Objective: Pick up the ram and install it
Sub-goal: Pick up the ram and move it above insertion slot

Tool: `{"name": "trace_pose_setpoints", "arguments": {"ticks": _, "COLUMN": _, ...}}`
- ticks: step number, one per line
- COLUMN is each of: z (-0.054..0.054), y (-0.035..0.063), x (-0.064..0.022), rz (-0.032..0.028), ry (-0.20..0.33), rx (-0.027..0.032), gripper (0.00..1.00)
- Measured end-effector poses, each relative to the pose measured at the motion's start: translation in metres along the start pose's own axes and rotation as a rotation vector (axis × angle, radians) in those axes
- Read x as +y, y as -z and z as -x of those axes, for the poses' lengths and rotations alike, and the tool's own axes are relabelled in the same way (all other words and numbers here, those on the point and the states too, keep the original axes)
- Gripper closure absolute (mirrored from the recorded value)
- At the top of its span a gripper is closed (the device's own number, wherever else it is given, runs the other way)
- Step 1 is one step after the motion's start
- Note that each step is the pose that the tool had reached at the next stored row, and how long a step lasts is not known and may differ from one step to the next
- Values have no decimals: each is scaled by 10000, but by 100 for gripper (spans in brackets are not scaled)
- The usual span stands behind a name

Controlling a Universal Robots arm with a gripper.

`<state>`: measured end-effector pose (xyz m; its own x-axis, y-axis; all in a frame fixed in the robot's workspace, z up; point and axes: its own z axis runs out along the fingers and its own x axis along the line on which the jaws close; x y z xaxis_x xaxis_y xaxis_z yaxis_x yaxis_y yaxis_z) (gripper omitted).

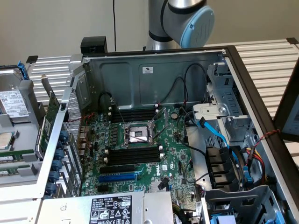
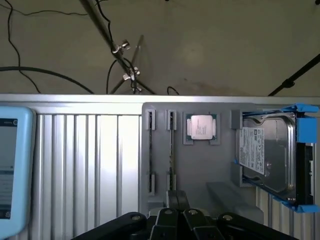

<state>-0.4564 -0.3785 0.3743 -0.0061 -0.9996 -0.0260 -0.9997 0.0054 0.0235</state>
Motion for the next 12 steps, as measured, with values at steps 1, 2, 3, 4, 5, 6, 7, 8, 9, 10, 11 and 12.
{"name": "trace_pose_setpoints", "arguments": {"ticks": 1, "z": -8, "y": -1, "x": 0, "rz": 0, "ry": 0, "rx": -8, "gripper": 89}}
{"name": "trace_pose_setpoints", "arguments": {"ticks": 2, "z": -17, "y": -2, "x": 0, "rz": 0, "ry": 0, "rx": -13, "gripper": 89}}
{"name": "trace_pose_setpoints", "arguments": {"ticks": 3, "z": -26, "y": -4, "x": 0, "rz": 0, "ry": 0, "rx": -16, "gripper": 89}}
{"name": "trace_pose_setpoints", "arguments": {"ticks": 4, "z": -34, "y": -7, "x": 0, "rz": 0, "ry": 0, "rx": -19, "gripper": 76}}
{"name": "trace_pose_setpoints", "arguments": {"ticks": 5, "z": -44, "y": -11, "x": 0, "rz": -1, "ry": 0, "rx": -23, "gripper": 76}}
{"name": "trace_pose_setpoints", "arguments": {"ticks": 6, "z": -56, "y": -17, "x": 0, "rz": 0, "ry": 0, "rx": -26, "gripper": 70}}
{"name": "trace_pose_setpoints", "arguments": {"ticks": 7, "z": -64, "y": -37, "x": -1, "rz": -2, "ry": 1, "rx": -29, "gripper": 70}}
{"name": "trace_pose_setpoints", "arguments": {"ticks": 8, "z": -72, "y": -53, "x": -1, "rz": -1, "ry": 0, "rx": -29, "gripper": 64}}
{"name": "trace_pose_setpoints", "arguments": {"ticks": 9, "z": -78, "y": -70, "x": -1, "rz": 0, "ry": 1, "rx": -28, "gripper": 64}}
{"name": "trace_pose_setpoints", "arguments": {"ticks": 10, "z": -85, "y": -88, "x": -2, "rz": -1, "ry": 1, "rx": -28, "gripper": 64}}
{"name": "trace_pose_setpoints", "arguments": {"ticks": 11, "z": -93, "y": -106, "x": -2, "rz": -1, "ry": 1, "rx": -28, "gripper": 64}}
{"name": "trace_pose_setpoints", "arguments": {"ticks": 12, "z": -102, "y": -125, "x": -2, "rz": -2, "ry": 0, "rx": -29, "gripper": 64}}
